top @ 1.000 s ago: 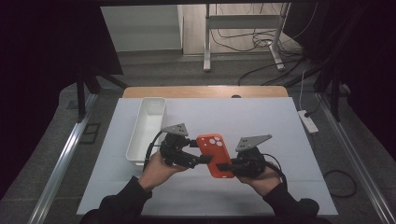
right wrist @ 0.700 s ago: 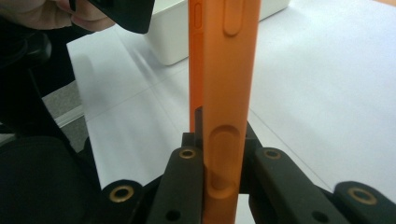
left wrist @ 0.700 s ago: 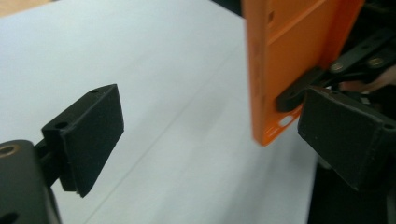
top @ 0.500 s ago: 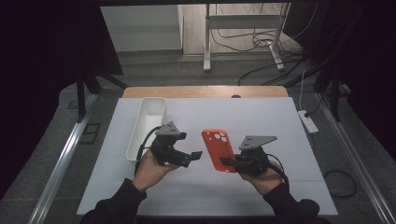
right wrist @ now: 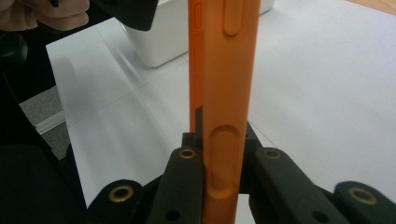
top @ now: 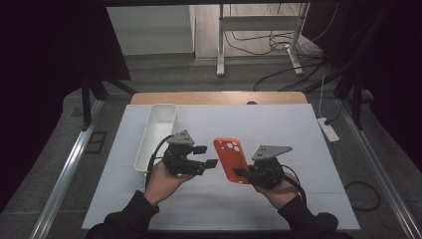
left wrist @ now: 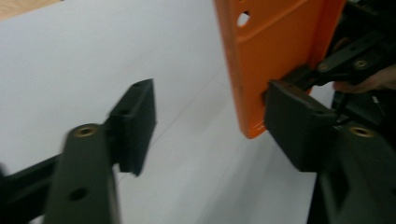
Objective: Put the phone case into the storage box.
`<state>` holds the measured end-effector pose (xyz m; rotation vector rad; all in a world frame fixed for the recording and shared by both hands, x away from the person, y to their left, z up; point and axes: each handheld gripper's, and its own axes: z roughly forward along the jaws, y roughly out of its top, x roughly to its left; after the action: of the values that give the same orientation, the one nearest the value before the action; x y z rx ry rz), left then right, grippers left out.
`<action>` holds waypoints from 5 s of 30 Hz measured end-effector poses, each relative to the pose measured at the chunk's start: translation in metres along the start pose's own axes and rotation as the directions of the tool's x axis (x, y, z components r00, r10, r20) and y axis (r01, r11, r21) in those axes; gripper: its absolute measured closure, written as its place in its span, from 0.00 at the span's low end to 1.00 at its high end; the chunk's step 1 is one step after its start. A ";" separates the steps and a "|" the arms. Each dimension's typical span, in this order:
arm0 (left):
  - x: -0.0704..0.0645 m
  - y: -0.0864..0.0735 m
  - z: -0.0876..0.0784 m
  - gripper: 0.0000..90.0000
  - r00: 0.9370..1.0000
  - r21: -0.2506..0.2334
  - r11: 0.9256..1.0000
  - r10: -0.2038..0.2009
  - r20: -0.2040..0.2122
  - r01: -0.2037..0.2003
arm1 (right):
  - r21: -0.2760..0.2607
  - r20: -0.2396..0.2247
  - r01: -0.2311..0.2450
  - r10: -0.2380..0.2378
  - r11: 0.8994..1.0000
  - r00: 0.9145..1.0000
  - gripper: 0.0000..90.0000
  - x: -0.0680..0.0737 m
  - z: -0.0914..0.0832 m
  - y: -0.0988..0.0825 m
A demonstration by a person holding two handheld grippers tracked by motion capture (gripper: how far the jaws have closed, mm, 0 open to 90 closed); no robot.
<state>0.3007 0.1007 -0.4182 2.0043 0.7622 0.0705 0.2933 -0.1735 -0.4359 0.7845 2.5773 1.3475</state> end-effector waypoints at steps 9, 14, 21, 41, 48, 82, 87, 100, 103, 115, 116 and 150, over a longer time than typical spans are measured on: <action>-0.002 0.002 0.002 0.69 1.000 0.005 1.000 -0.013 0.028 0.013 | 0.001 0.002 0.008 -0.008 1.000 1.000 0.95 0.002 0.002 0.000; -0.002 0.003 0.004 0.77 0.999 0.015 0.999 -0.030 0.044 0.029 | 0.008 0.006 0.017 -0.017 1.000 1.000 0.95 0.003 0.003 0.001; -0.002 0.004 0.005 0.89 0.998 0.030 0.998 -0.053 0.039 0.052 | 0.011 0.004 0.027 -0.027 1.000 1.000 0.95 0.006 0.005 0.001; -0.003 0.003 0.006 0.99 0.991 0.033 0.991 -0.133 0.017 0.133 | 0.025 0.034 0.040 -0.041 0.999 0.999 0.94 0.007 0.007 0.001; -0.006 0.004 0.005 1.00 0.989 0.009 0.989 -0.149 0.013 0.149 | 0.025 0.048 0.043 -0.044 0.999 0.998 0.93 0.007 0.009 -0.001; -0.013 0.004 0.010 1.00 0.983 0.002 0.983 -0.182 -0.035 0.182 | 0.009 0.089 0.025 -0.026 1.000 0.996 0.47 0.012 0.017 0.000; -0.012 0.004 0.011 0.99 0.983 0.005 0.984 -0.176 -0.056 0.177 | 0.038 0.066 0.015 -0.018 0.999 0.998 0.33 0.011 0.019 0.000; -0.009 0.002 0.008 0.99 0.982 -0.001 0.985 -0.172 -0.076 0.172 | 0.038 0.058 -0.007 0.005 0.999 0.998 0.15 0.008 0.015 -0.001; -0.007 0.001 0.007 0.99 0.982 -0.002 0.985 -0.171 -0.078 0.171 | 0.038 0.062 -0.012 0.010 0.999 0.998 0.13 0.007 0.013 -0.001; -0.001 0.000 0.002 0.99 0.981 -0.003 0.985 -0.174 -0.086 0.174 | 0.034 0.070 -0.033 0.031 0.999 0.997 0.11 0.001 0.005 -0.005; 0.000 0.000 0.001 1.00 0.981 -0.003 0.985 -0.173 -0.089 0.174 | 0.036 0.068 -0.033 0.030 0.999 0.997 0.11 0.001 0.005 -0.006; 0.028 -0.003 -0.017 0.99 0.968 -0.007 0.978 -0.205 -0.146 0.206 | 0.044 0.115 -0.047 0.042 0.998 0.992 0.00 -0.005 -0.029 -0.024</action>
<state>0.3161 0.1300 -0.4181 1.9318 1.0620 0.0932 0.2782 -0.2081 -0.4386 0.9045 2.5247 1.2205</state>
